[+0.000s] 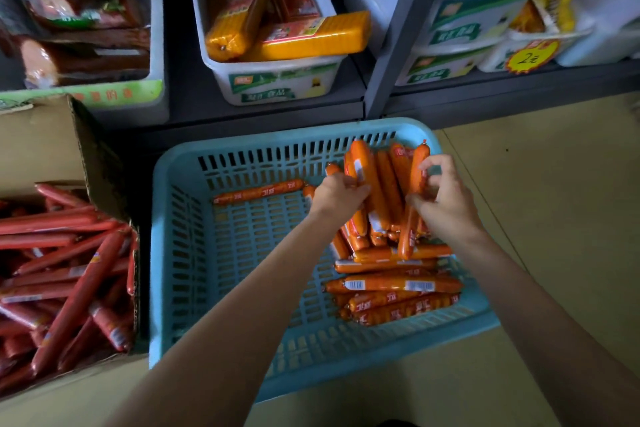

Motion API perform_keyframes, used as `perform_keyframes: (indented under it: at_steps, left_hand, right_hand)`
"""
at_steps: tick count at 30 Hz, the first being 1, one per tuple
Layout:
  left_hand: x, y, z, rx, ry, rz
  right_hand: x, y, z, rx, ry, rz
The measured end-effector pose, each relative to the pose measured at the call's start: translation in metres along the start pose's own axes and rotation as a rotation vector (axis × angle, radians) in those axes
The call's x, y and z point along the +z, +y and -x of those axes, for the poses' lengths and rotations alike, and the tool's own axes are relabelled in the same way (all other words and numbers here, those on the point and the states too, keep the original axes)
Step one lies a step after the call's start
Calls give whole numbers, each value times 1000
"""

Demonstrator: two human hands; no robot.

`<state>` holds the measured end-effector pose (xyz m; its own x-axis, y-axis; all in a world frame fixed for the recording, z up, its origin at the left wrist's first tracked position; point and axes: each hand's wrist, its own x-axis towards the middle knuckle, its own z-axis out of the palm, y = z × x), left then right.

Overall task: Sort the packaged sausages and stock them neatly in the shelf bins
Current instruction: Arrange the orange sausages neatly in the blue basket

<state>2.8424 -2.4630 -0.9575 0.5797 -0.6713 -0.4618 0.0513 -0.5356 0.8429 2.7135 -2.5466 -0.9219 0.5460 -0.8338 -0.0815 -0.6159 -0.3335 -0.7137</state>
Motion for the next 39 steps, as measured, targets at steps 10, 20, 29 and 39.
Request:
perform_keyframes:
  at_steps: [10, 20, 29, 39]
  left_hand:
    - [-21, -34, 8, 208, 131, -168]
    - [-76, -75, 5, 143, 235, -777]
    - [-91, -89, -16, 0, 205, -1237]
    - [-81, -21, 7, 306, -385, -814]
  right_hand:
    - [-23, 11, 16, -216, -733, 552]
    - [0, -5, 6, -227, -516, 467]
    - [31, -30, 2, -281, -474, 432]
    - [5, -16, -16, -163, -442, -77]
